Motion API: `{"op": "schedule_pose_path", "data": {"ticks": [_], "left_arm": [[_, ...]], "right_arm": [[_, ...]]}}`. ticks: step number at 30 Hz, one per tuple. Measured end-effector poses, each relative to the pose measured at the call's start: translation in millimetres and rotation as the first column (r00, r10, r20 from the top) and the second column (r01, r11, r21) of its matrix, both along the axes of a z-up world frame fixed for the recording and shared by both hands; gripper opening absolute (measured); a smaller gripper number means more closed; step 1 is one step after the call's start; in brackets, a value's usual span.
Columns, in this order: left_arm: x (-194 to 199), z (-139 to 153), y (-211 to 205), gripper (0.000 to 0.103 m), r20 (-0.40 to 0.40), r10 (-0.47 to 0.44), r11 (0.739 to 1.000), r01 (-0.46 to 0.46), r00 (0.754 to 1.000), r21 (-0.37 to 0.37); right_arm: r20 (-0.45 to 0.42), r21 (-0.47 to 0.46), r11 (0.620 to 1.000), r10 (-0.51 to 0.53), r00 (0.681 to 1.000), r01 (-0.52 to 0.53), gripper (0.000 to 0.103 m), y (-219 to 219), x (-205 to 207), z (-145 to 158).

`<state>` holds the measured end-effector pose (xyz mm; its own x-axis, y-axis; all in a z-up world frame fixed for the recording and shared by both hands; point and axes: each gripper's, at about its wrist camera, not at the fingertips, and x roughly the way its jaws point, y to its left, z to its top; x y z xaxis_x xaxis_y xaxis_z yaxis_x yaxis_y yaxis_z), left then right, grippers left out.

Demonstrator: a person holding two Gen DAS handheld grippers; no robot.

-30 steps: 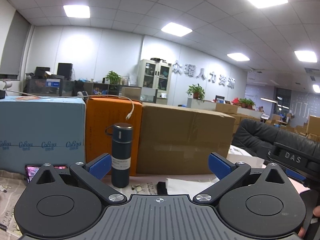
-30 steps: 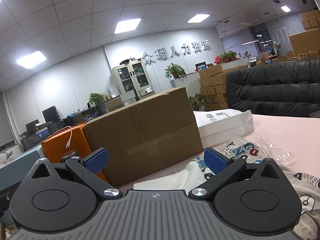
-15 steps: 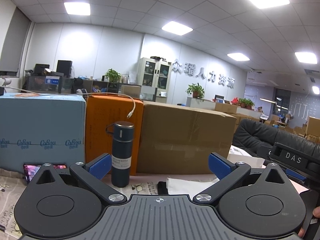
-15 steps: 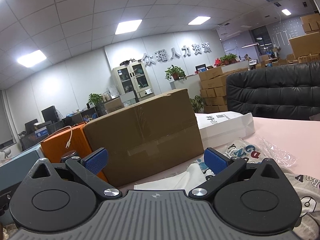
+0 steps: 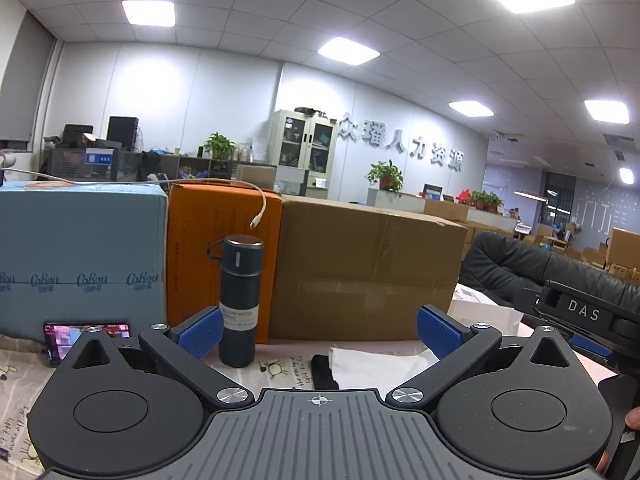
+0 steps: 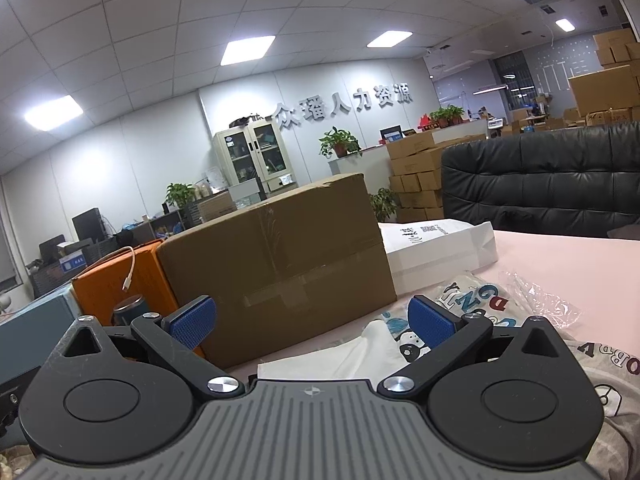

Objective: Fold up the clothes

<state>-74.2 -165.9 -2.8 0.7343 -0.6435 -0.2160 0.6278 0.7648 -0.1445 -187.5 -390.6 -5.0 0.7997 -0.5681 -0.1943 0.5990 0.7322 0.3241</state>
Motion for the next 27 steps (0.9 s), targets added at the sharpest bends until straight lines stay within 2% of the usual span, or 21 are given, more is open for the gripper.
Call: {"op": "schedule_pose_path", "data": {"ticks": [19, 27], "left_arm": [[4, -4, -4, 0.103, 0.017, -0.012, 0.999, 0.011, 1.000, 0.035], [2, -4, 2, 0.103, 0.016, -0.002, 0.998, 0.002, 1.000, 0.055]], "right_arm": [[-0.078, 0.025, 0.995, -0.094, 0.993, 0.096, 0.103, 2, -8, -9], [-0.127, 0.010, 0.999, -0.044, 0.991, 0.046, 0.103, 12, 0, -13]]}}
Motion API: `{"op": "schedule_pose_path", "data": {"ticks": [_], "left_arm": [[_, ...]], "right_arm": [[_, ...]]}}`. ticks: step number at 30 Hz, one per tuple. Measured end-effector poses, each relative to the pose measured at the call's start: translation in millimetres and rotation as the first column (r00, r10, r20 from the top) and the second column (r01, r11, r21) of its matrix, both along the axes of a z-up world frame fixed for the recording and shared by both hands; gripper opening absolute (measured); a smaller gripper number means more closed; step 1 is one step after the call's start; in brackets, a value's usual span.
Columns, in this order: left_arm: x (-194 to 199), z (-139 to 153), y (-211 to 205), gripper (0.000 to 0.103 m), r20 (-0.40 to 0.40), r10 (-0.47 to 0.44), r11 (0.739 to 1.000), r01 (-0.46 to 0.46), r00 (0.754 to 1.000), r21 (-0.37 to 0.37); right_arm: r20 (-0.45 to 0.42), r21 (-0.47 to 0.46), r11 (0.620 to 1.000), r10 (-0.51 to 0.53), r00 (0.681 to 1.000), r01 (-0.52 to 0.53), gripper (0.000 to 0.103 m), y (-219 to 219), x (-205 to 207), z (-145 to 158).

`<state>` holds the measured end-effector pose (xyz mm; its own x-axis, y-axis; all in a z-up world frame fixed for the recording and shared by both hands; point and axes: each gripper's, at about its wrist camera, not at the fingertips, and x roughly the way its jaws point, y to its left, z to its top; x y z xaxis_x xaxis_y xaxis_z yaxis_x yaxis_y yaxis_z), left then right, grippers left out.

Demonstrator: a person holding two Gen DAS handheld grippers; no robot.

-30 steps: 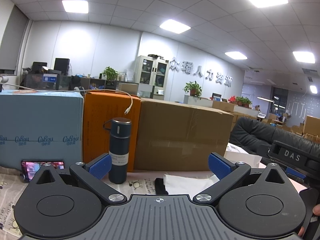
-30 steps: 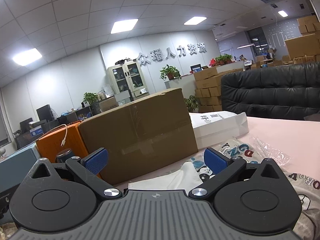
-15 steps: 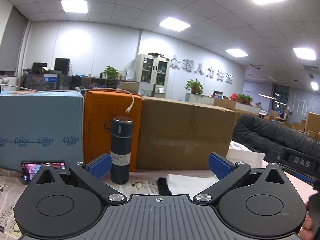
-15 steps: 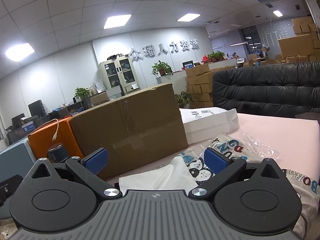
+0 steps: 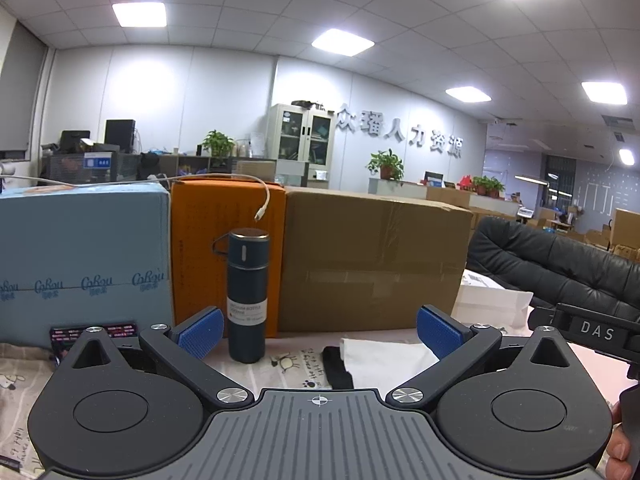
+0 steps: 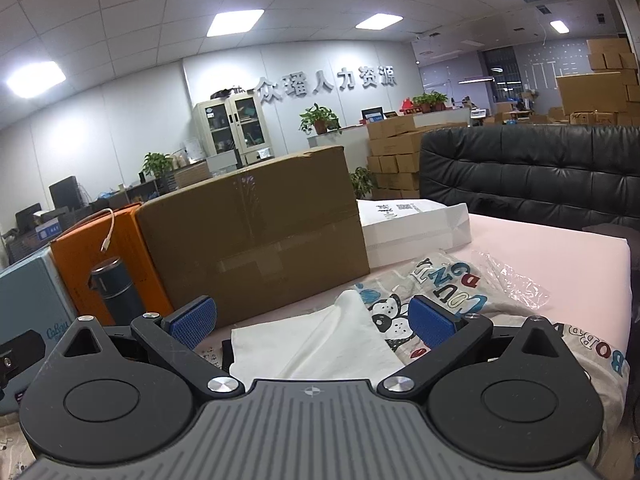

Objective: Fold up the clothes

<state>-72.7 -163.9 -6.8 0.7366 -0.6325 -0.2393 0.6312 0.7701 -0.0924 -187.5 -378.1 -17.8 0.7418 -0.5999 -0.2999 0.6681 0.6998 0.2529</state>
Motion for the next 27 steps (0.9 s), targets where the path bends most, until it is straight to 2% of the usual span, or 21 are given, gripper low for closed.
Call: {"op": "schedule_pose_path", "data": {"ticks": [12, 27], "left_arm": [[-5, 0, 2, 0.103, 0.006, 0.025, 0.999, -0.025, 1.000, 0.025], [-1, 4, 5, 0.103, 0.010, 0.062, 0.996, -0.062, 0.998, 0.058]], "right_arm": [[-0.081, 0.006, 1.000, 0.018, 0.997, -0.017, 0.103, 3, 6, -8], [-0.067, 0.002, 0.998, 0.066, 0.996, -0.066, 0.103, 11, 11, -8]]}}
